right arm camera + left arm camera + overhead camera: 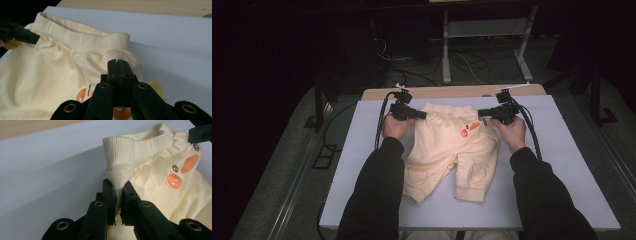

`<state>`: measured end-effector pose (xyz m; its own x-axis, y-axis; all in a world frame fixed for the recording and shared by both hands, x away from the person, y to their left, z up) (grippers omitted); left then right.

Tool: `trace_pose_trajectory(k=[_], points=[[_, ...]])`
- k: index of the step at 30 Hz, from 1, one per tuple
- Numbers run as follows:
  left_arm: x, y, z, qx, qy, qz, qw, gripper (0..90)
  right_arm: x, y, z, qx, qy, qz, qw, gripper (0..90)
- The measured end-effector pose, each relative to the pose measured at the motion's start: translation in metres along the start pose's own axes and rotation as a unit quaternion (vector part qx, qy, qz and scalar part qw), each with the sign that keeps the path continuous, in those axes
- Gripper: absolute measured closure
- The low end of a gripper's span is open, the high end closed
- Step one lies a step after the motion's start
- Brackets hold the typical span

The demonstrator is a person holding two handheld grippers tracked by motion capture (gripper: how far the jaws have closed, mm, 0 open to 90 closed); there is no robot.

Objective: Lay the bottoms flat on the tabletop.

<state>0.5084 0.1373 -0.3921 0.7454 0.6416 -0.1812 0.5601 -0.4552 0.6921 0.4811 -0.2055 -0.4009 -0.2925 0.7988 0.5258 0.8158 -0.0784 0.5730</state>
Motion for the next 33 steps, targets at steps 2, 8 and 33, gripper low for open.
trace_pose_trajectory(k=[2,8,33], points=[[0.005,0.007,0.0,0.003,0.002,0.001,1.0,82.2,0.002,0.009,0.0,-0.008,-0.008,-0.002,0.9999,88.5],[0.019,0.024,0.004,0.001,0.008,-0.004,1.0,82.2,0.009,0.028,0.001,-0.022,-0.031,-0.004,0.9993,88.5],[0.005,0.007,0.012,-0.052,0.013,0.004,0.9986,10.0,0.012,0.012,0.017,-0.028,-0.073,-0.046,0.9959,43.7]])
Point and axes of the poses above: each handheld gripper's, and its own axes: z roughly forward along the jaws, y roughly out of its top, x roughly to its left, the point moved 1 cm from there along z, roughly forward along the jaws, and after that the axes turned 12 degrees about z, right-handed, at the moved point
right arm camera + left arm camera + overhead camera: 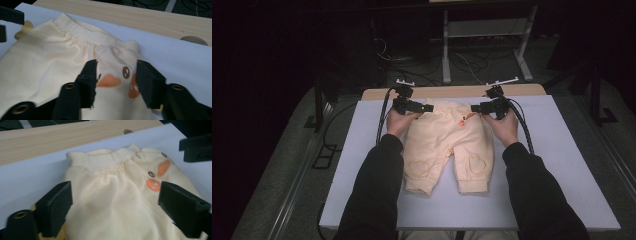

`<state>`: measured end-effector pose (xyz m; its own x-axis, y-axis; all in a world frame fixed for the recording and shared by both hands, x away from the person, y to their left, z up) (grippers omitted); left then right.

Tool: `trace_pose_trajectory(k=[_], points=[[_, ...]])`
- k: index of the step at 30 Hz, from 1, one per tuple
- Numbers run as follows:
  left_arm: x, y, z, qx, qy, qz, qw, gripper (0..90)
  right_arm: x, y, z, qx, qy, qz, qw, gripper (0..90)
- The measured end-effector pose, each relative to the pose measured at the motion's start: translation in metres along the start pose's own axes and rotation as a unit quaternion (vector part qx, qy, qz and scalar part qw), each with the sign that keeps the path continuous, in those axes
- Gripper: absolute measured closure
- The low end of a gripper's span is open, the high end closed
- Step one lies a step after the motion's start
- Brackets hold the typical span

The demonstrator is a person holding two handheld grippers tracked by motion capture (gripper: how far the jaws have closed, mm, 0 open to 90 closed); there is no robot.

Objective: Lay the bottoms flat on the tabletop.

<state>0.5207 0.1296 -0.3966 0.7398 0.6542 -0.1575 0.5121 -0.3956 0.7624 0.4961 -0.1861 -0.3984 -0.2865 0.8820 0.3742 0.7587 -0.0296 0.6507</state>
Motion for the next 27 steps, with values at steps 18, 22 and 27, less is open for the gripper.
trace_pose_trajectory(k=[18,22,27], points=[[-0.026,-0.017,-0.034,-0.029,0.007,0.034,0.999,0.0,-0.034,-0.035,-0.039,0.011,0.039,0.049,0.998,1.7],[-0.025,-0.022,-0.043,-0.038,0.01,0.03,0.9988,0.0,-0.038,-0.04,-0.042,0.014,0.036,0.049,0.9981,1.4],[-0.027,-0.03,-0.05,-0.044,0.01,0.029,0.9985,0.0,-0.039,-0.049,-0.039,0.028,0.036,0.049,0.9977,1.4]])
Point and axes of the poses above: each handheld gripper's, and its own axes: z roughly forward along the jaws, y roughly out of its top, x roughly to its left, the point moved 1 cm from there along z, roughly forward along the jaws, and after that the axes turned 12 degrees about z, right-handed, at the moved point
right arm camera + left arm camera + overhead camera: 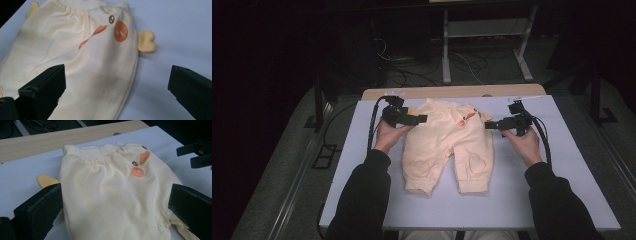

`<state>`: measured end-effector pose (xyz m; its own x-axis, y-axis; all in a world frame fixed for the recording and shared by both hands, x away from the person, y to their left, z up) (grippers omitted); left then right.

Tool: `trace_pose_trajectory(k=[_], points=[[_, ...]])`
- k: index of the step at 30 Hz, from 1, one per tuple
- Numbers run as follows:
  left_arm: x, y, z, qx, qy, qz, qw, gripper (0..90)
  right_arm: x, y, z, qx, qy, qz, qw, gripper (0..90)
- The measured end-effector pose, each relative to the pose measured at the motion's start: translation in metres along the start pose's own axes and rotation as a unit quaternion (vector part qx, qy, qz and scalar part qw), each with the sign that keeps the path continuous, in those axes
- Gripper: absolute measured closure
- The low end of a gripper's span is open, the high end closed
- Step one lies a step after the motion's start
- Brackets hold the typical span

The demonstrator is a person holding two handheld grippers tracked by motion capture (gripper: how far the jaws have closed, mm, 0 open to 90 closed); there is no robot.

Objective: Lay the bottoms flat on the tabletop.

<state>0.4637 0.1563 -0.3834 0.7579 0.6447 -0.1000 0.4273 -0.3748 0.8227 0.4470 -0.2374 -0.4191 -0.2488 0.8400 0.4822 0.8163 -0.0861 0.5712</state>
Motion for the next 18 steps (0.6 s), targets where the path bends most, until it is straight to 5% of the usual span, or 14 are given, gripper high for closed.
trace_pose_trajectory(k=[18], points=[[-0.018,-0.018,-0.018,-0.007,-0.004,0.01,0.9999,0.0,0.013,-0.032,-0.013,0.01,0.031,-0.015,0.9994,1.6]])
Point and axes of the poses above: each handheld gripper's, and its own axes: z roughly forward along the jaws, y roughly out of its top, x roughly to its left, the point moved 1 cm from there along z, roughly forward along the jaws, and after that the axes turned 12 degrees about z, right-handed, at the moved point
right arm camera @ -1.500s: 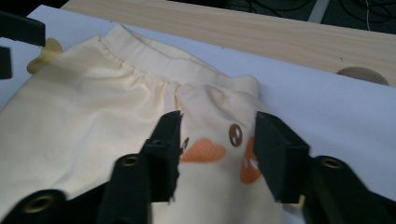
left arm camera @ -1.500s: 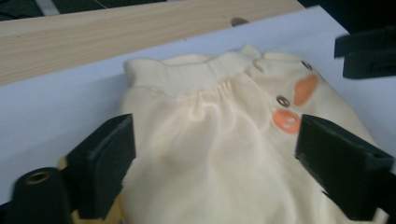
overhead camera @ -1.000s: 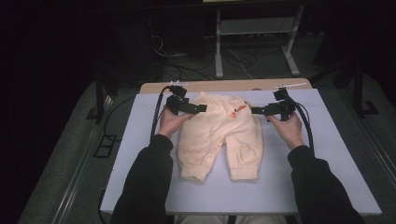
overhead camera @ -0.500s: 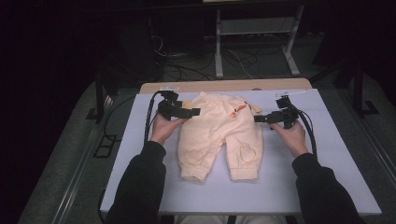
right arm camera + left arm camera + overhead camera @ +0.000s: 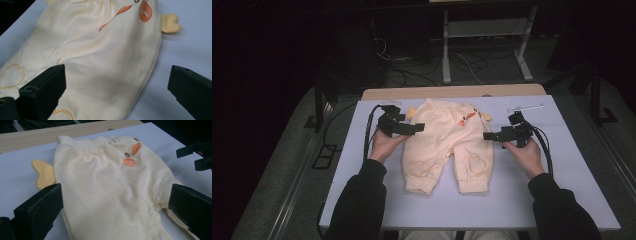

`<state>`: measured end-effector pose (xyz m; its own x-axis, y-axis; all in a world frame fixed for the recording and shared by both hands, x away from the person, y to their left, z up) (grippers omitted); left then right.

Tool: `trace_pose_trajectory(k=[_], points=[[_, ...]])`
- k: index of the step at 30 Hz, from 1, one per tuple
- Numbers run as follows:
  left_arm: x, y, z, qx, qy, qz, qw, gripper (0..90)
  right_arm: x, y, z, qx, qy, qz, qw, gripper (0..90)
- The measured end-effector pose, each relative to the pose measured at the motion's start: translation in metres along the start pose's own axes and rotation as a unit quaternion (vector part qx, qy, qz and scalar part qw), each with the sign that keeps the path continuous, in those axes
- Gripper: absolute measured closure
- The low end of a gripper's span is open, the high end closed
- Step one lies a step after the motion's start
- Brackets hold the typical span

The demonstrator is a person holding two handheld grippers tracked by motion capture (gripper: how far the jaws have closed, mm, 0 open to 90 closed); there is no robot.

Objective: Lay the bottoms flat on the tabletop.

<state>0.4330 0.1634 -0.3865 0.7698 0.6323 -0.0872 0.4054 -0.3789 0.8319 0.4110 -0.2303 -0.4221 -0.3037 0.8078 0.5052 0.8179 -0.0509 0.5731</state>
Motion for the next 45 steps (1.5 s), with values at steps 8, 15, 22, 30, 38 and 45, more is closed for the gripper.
trace_pose_trajectory(k=[8,15,22,30,38,45], points=[[-0.024,-0.011,-0.008,-0.005,-0.012,0.012,0.9998,0.0,0.002,-0.02,-0.017,0.003,0.002,0.001,1.0,1.7],[-0.046,-0.021,-0.014,-0.011,-0.023,0.028,0.9993,0.0,0.007,-0.036,-0.028,0.006,0.004,0.0,1.0,1.8],[-0.064,-0.038,-0.016,-0.014,-0.046,0.034,0.9983,0.0,0.012,-0.05,-0.031,0.014,0.008,-0.003,0.9999,1.9],[-0.072,-0.052,-0.021,-0.019,-0.052,0.04,0.9977,0.0,0.018,-0.065,-0.031,0.029,0.013,-0.005,0.9995,1.9],[-0.073,-0.063,-0.031,-0.027,-0.048,0.045,0.9974,0.0,0.026,-0.085,-0.031,0.056,0.021,-0.016,0.9981,4.3],[-0.072,-0.071,-0.04,-0.04,-0.039,0.037,0.9978,0.0,0.038,-0.099,-0.033,0.072,0.035,-0.037,0.9961,14.2]])
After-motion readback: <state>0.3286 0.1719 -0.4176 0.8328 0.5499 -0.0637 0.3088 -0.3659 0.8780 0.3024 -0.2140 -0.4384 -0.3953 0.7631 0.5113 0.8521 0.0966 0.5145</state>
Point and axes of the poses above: each handheld gripper's, and its own axes: z roughly forward along the jaws, y roughly out of its top, x roughly to its left, the point moved 1 cm from there along z, roughly forward along the jaws, and after that the axes turned 12 degrees about z, right-handed, at the moved point
